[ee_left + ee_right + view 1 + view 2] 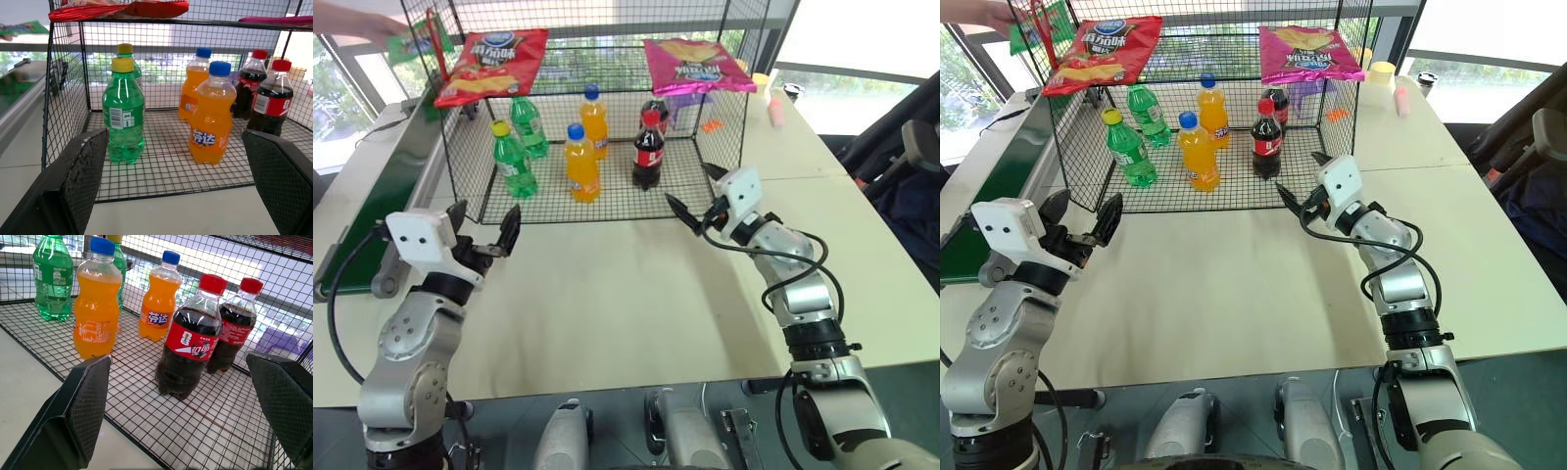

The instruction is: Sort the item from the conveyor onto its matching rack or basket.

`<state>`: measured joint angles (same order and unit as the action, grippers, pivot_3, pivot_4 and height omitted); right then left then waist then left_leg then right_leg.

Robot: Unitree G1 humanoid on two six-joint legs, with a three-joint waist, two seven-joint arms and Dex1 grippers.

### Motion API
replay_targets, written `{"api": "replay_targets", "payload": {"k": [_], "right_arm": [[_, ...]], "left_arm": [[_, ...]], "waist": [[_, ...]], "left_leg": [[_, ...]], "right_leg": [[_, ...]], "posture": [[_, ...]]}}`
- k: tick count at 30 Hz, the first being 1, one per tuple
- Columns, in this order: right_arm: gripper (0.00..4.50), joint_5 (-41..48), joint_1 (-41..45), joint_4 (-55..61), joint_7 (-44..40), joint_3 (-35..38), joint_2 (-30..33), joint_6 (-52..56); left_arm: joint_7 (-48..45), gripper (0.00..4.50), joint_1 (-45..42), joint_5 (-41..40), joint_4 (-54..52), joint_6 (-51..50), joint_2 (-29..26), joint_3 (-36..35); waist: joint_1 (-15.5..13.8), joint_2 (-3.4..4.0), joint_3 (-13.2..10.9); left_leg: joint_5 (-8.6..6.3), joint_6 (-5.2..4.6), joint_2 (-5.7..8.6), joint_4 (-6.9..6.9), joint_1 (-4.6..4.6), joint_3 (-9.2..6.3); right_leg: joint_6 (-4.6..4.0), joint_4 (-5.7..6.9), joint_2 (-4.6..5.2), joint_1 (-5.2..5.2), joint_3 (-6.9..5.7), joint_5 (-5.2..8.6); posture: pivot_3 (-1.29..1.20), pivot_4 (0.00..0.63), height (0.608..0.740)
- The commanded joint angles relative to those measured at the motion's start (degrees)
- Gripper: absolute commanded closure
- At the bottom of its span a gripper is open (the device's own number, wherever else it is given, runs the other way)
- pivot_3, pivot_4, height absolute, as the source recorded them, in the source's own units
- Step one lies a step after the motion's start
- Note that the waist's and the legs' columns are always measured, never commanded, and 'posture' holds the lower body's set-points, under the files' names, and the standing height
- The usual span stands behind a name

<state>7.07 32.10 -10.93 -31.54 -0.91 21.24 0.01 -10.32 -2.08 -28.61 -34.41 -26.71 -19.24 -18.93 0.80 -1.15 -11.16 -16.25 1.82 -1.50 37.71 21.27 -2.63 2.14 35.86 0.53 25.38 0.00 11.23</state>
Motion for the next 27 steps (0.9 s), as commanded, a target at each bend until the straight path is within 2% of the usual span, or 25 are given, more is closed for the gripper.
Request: {"api": "replay_targets", "payload": {"k": [1, 27], "right_arm": [[0.03, -0.6, 1.8, 0.0, -0.7, 0.2, 0.6, -2.8], [0.03, -0.9, 5.9, -4.8, -4.2, 0.3, 0.7, -5.7]], "left_arm": [[-1.0, 0.0, -0.4, -1.4, -1.4, 0.2, -0.7, -0.6], [-0.1, 0.0, 1.0, 1.1, -0.8, 0.6, -3.1, -3.0]], "waist": [[0.0, 0.0, 0.0], [0.1, 0.0, 0.0]], "left_leg": [[0.0, 0.0, 0.0, 0.04, 0.0, 0.0], [0.0, 0.0, 0.0, 0.26, 0.01, 0.0]], "right_leg": [[0.0, 0.03, 0.0, 0.0, 0.0, 0.0], [-0.2, 0.19, 0.0, -0.01, 0.02, 0.12]], "posture": [[0.0, 0.15, 0.74], [0.0, 0.15, 0.74]]}}
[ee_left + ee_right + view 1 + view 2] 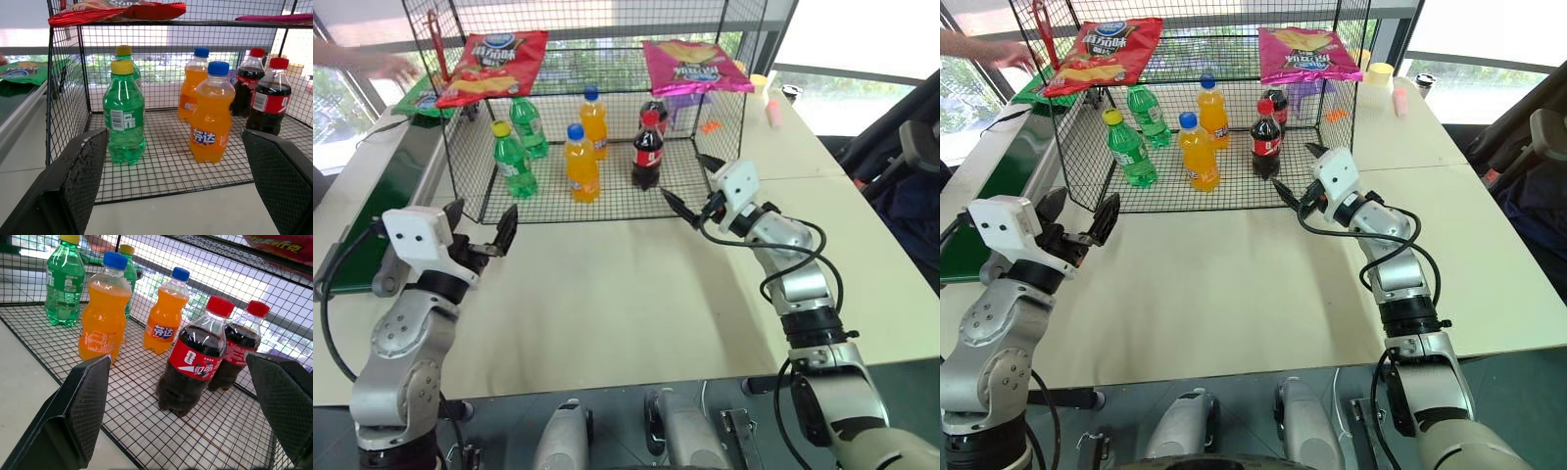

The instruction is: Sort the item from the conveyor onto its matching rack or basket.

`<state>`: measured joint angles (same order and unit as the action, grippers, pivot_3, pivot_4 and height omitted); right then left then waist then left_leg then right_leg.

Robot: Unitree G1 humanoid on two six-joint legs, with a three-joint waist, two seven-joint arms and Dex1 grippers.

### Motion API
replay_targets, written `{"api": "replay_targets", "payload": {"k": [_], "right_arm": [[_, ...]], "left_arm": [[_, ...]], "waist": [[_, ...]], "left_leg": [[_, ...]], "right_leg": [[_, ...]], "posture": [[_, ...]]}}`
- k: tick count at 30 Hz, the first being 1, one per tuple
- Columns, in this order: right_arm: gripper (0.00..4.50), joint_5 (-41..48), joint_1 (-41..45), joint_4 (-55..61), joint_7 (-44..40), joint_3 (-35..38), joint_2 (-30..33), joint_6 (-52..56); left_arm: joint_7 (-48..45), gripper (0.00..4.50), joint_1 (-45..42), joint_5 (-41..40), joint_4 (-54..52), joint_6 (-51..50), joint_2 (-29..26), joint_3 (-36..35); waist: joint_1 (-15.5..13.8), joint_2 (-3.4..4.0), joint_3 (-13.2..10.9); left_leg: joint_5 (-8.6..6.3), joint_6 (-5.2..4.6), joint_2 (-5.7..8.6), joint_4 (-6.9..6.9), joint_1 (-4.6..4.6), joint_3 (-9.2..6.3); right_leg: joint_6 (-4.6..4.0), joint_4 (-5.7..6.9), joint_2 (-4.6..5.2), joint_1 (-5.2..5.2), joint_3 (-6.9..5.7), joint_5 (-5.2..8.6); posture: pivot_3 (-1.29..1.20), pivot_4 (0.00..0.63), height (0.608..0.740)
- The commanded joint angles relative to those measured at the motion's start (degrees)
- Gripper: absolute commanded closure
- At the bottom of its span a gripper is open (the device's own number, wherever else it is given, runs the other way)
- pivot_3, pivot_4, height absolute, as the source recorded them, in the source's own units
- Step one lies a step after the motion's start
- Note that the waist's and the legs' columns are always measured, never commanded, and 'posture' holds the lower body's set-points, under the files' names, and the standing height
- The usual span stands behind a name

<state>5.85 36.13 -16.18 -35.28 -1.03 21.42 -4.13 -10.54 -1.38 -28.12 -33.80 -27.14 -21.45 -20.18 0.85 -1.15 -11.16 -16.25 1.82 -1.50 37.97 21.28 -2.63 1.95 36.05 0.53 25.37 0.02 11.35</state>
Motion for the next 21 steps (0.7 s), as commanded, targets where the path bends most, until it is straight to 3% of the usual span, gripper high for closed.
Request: {"api": "replay_targets", "payload": {"k": [1, 4, 13, 16, 21], "right_arm": [[0.03, 0.3, 2.1, 0.1, -0.6, 0.4, 0.4, -1.7], [0.03, 0.2, 2.9, -1.0, -1.1, 0.1, 0.1, -2.3], [0.03, 0.4, 5.7, -5.9, -2.8, -1.3, -2.2, -4.7], [0.03, 0.5, 7.0, -8.4, -3.5, -1.9, -3.9, -5.8], [0.03, 0.4, 9.1, -12.8, -5.4, -3.7, -7.6, -8.3]], "left_arm": [[0.1, 0.0, 0.4, 0.8, -1.4, 1.1, -1.1, -2.0], [-0.8, 0.0, 1.2, 2.6, -1.7, 1.7, -3.1, -2.3], [-9.4, 0.0, 9.6, 16.0, -3.4, 8.1, -18.7, -7.0], [-12.5, 0.0, 14.5, 20.8, -4.4, 11.8, -22.2, -11.7], [-17.5, 0.0, 25.2, 28.1, -5.8, 18.7, -22.6, -22.1]], "waist": [[0.0, 0.0, 0.0], [0.0, 0.0, 0.0], [0.3, 0.03, 0.0], [0.4, 0.08, 0.0], [0.6, 0.09, -0.1]], "left_leg": [[0.0, 0.0, 0.0, 0.0, 0.0, 0.0], [0.0, 0.0, 0.0, 0.0, 0.0, 0.0], [0.0, 0.0, -0.01, -0.01, 0.0, 0.02], [0.0, 0.0, -0.02, -0.01, 0.01, 0.04], [-0.01, 0.0, -0.08, -0.07, 0.01, 0.13]], "right_leg": [[0.0, 0.0, 0.0, 0.0, 0.0, 0.0], [0.0, 0.0, 0.0, 0.0, 0.0, 0.0], [0.04, -0.01, 0.0, 0.04, 0.0, 0.09], [0.09, -0.02, 0.01, 0.07, 0.01, 0.14], [0.07, -0.03, 0.03, 0.11, 0.01, 0.16]], "posture": [[0.0, 0.15, 0.74], [0.0, 0.15, 0.74], [0.0, 0.15, 0.74], [0.0, 0.15, 0.74], [0.0, 0.15, 0.74]]}}
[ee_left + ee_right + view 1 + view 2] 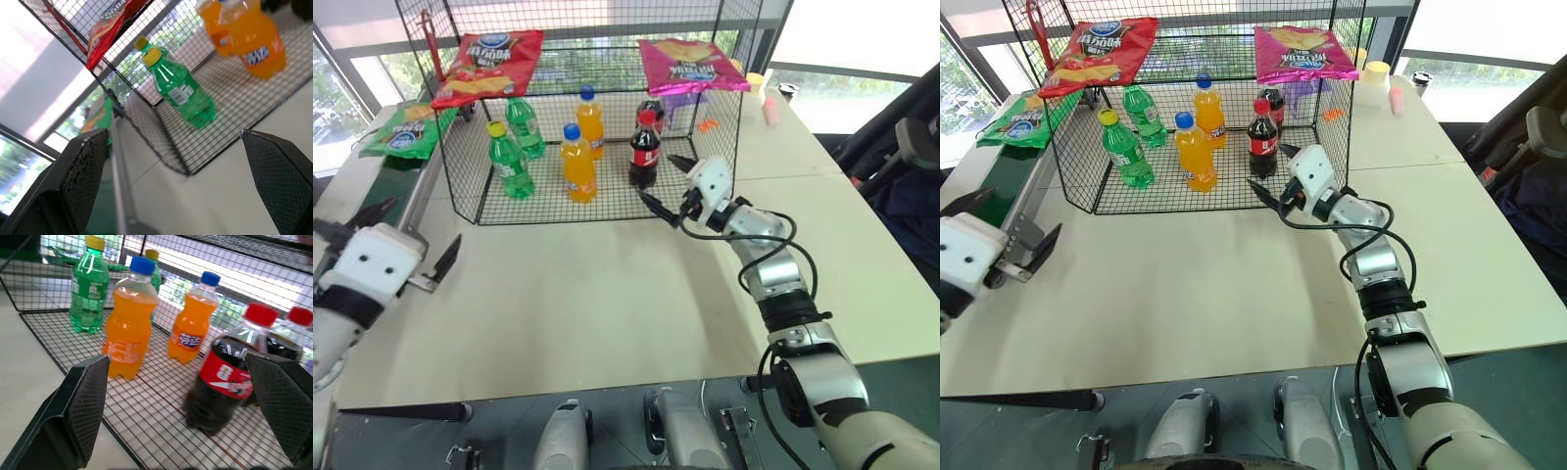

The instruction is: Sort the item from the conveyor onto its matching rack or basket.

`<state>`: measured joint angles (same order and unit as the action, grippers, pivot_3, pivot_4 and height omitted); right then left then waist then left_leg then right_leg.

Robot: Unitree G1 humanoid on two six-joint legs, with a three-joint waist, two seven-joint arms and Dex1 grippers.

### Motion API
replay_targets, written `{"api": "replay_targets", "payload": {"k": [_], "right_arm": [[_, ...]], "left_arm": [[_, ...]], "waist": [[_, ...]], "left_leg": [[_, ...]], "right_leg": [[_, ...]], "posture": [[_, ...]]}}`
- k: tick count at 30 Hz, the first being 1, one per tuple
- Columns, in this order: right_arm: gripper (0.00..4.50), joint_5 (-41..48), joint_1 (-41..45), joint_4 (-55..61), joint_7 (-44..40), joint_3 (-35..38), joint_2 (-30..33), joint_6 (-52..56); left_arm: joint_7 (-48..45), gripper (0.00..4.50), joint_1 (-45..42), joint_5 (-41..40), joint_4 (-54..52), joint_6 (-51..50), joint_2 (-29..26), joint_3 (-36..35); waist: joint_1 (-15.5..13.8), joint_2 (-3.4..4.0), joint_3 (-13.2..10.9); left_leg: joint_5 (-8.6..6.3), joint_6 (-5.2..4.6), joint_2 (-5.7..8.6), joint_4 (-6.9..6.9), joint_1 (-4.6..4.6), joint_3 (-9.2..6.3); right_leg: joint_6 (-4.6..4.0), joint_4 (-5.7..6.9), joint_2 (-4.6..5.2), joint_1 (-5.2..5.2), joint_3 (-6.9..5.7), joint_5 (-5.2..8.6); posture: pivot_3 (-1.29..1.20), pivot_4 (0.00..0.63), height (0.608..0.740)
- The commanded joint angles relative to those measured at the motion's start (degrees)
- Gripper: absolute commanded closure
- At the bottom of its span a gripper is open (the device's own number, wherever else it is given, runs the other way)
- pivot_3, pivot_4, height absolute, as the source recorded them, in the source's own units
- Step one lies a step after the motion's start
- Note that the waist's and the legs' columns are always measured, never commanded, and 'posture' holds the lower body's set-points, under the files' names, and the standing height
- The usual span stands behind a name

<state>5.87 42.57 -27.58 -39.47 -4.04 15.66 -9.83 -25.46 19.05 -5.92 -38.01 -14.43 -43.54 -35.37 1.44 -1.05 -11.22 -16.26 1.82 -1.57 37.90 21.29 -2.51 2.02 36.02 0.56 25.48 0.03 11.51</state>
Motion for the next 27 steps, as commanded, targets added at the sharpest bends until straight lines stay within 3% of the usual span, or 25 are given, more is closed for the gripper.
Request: {"api": "replay_targets", "payload": {"k": [1, 5, 9, 17, 21, 23, 27], "right_arm": [[0.03, 0.4, 3.3, -2.4, -1.6, -0.9, -2.5, -3.1], [0.03, 0.3, 5.7, -6.5, -3.0, -1.5, -4.6, -5.3], [0.03, 0.3, 7.6, -9.7, -4.2, -1.7, -6.0, -7.1], [0.03, 0.2, 8.2, -10.8, -5.2, -1.5, -6.3, -8.5], [0.03, 6.9, 5.9, -4.1, -12.5, -0.9, -5.7, 1.6], [0.03, 12.6, 2.8, 4.4, -21.1, -2.6, -3.9, 9.2], [0.03, 15.0, -1.3, 15.1, -28.9, -6.7, 0.6, 18.8]], "left_arm": [[-3.5, 0.0, 7.5, 8.4, -0.9, 8.7, -0.3, -8.5], [-3.9, 0.0, 17.2, 14.9, 3.2, 18.6, 3.3, -14.9], [-1.4, 0.0, 21.7, 19.5, 7.0, 24.5, 6.7, -19.4], [5.6, 0.0, 21.2, 27.2, 18.7, 31.6, 5.7, -20.6], [7.6, 0.0, 19.5, 28.6, 27.4, 34.5, 2.6, -18.1], [8.5, 0.0, 18.4, 29.2, 30.9, 35.6, 1.0, -16.7], [9.8, 0.0, 16.1, 29.6, 35.9, 36.8, -1.6, -14.3]], "waist": [[0.1, -0.01, 0.0], [0.8, 0.0, 0.0], [1.1, -0.01, 0.0], [1.2, 0.0, 0.0], [1.1, 0.01, 0.0], [0.9, -0.01, 0.0], [0.9, -0.04, 0.0]], "left_leg": [[0.0, 0.0, -0.01, 0.0, 0.0, 0.0], [0.0, 0.0, -0.03, -0.01, 0.01, 0.08], [-0.01, 0.0, -0.06, -0.01, 0.02, 0.11], [-0.01, 0.0, -0.14, -0.03, 0.02, 0.18], [-0.02, -0.01, -0.2, -0.05, 0.01, 0.24], [-0.02, -0.01, -0.23, -0.08, 0.01, 0.27], [-0.02, -0.01, -0.28, -0.16, 0.01, 0.31]], "right_leg": [[0.0, -0.03, -0.02, 0.01, 0.0, 0.01], [-0.02, -0.02, 0.03, 0.03, 0.01, 0.03], [0.0, -0.04, 0.05, 0.06, 0.01, 0.05], [0.01, -0.04, 0.04, 0.1, 0.01, 0.06], [0.0, -0.01, 0.03, 0.14, 0.01, 0.06], [0.0, 0.0, 0.05, 0.15, 0.01, 0.06], [0.01, -0.01, 0.12, 0.16, 0.01, 0.06]], "posture": [[0.0, 0.15, 0.74], [0.0, 0.15, 0.74], [0.0, 0.15, 0.74], [0.0, 0.15, 0.74], [0.0, 0.15, 0.74], [0.0, 0.15, 0.74], [0.0, 0.15, 0.74]]}}
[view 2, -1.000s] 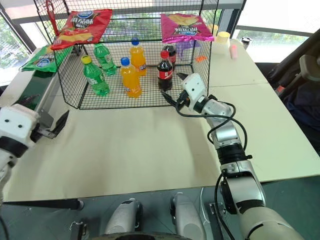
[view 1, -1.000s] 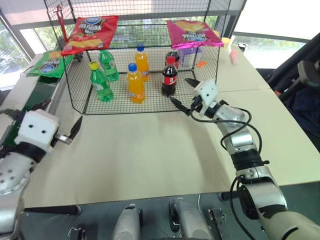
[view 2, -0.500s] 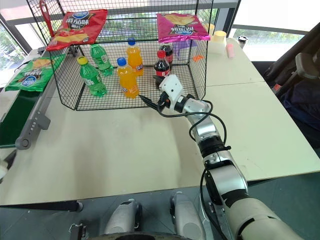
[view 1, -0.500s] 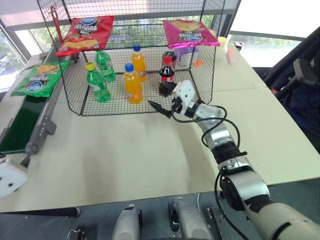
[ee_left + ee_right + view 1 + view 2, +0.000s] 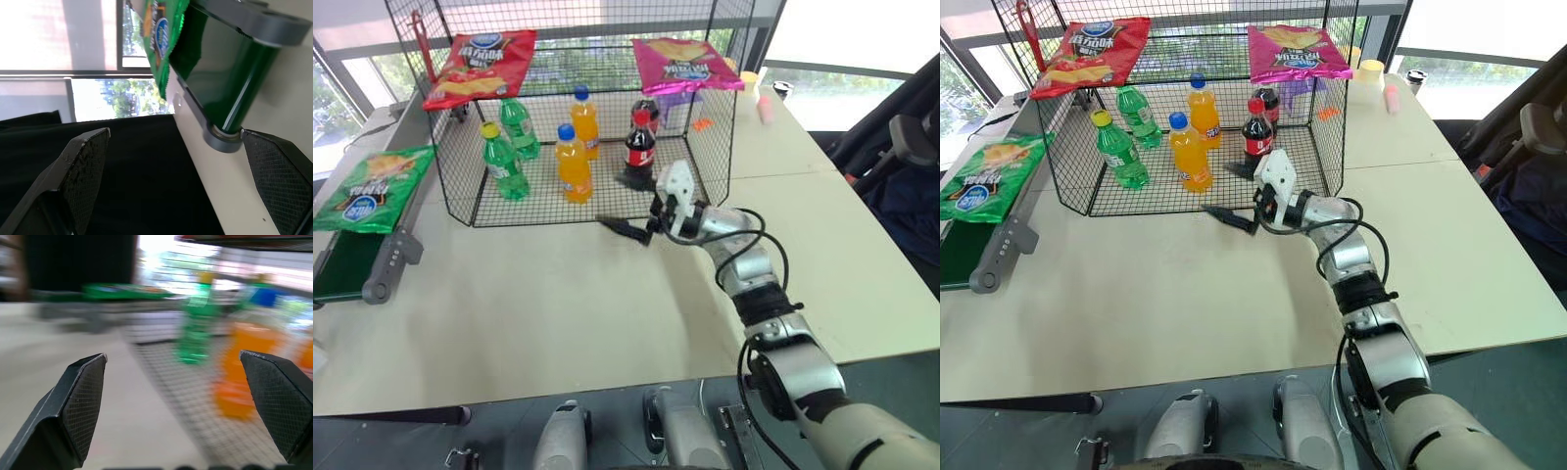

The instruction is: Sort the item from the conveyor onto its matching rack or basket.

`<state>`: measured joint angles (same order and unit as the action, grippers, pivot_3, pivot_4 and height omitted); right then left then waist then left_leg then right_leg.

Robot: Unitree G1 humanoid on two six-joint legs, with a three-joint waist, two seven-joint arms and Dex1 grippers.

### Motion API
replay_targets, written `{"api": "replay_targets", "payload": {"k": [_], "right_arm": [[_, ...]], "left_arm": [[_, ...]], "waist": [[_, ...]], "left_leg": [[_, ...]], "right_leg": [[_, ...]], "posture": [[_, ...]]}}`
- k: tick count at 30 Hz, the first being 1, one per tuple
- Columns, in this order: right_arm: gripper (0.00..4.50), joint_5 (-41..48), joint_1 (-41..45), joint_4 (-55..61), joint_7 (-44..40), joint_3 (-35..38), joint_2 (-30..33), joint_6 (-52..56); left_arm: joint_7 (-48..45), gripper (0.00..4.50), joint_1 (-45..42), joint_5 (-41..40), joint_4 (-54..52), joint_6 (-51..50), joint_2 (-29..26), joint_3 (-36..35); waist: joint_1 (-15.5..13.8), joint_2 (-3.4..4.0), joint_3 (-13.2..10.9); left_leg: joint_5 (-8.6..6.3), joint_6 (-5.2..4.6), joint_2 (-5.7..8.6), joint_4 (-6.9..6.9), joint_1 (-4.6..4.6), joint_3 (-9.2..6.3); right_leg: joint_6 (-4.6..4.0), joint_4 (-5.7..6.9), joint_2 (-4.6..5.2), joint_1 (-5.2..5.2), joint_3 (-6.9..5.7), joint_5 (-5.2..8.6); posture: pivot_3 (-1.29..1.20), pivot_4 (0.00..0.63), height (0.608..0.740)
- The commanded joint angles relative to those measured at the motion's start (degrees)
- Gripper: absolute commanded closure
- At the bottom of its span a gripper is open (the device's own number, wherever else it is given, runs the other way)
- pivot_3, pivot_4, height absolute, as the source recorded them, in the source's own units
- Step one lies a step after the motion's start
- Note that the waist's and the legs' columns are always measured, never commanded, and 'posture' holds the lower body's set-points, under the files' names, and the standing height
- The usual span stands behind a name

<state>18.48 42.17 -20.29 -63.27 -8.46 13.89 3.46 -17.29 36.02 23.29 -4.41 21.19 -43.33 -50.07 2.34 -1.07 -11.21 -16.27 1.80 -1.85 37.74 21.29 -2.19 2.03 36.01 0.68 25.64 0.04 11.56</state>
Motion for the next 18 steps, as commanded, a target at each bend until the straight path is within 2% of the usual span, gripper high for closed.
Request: {"api": "replay_targets", "payload": {"k": [1, 4, 18], "right_arm": [[0.03, 3.2, -1.5, 9.6, -6.7, -3.0, 3.4, 8.0], [0.03, 3.8, -1.8, 11.9, -8.3, -3.9, 5.0, 11.7], [0.03, 0.9, -1.3, 11.0, -6.2, -4.1, 4.0, 9.3]], "left_arm": [[2.0, 0.0, -1.3, 0.7, 3.6, 1.6, -2.7, 0.9], [2.9, 0.0, -2.4, 0.9, 6.3, 2.2, -4.6, 2.1], [5.5, 0.0, -0.9, 2.9, 8.5, 2.5, -6.3, 2.1]], "waist": [[0.0, -0.03, 0.0], [0.2, -0.03, 0.0], [0.2, -0.11, 0.1]], "left_leg": [[0.0, 0.0, -0.01, 0.0, 0.0, 0.01], [0.0, 0.0, -0.02, 0.0, -0.06, 0.09], [0.0, 0.01, -0.01, -0.5, 0.04, 0.37]], "right_leg": [[0.0, 0.0, 0.02, 0.0, 0.0, 0.0], [-0.01, 0.02, 0.1, 0.01, -0.01, 0.0], [-0.2, 0.04, 0.02, 0.52, 0.05, -0.21]], "posture": [[0.0, 0.15, 0.74], [0.0, 0.15, 0.74], [0.0, 0.15, 0.74]]}}
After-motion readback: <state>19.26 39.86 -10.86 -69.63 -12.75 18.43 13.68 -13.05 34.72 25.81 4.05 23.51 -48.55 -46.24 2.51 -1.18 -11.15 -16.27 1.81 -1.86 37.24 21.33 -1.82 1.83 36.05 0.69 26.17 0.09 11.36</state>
